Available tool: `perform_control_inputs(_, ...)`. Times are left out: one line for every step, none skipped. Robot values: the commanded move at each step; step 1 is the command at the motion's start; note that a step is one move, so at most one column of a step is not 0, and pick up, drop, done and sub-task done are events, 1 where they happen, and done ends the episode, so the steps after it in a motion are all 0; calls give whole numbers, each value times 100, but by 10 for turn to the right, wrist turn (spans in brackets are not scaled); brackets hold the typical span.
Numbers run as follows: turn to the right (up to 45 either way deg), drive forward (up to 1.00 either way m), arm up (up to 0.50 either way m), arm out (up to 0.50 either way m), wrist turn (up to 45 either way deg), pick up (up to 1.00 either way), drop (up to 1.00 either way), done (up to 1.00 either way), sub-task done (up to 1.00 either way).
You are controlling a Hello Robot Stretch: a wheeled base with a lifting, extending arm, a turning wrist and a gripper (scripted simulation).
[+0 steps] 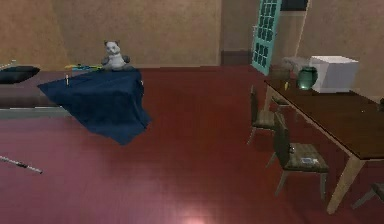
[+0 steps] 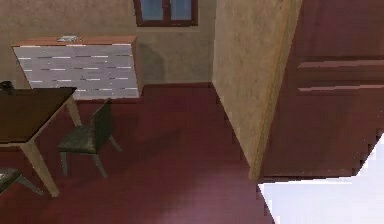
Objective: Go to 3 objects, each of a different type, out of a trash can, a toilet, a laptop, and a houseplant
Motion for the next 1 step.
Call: perform_control_inputs(0, 100, 0, 0, 0, 0, 0, 0, 0)
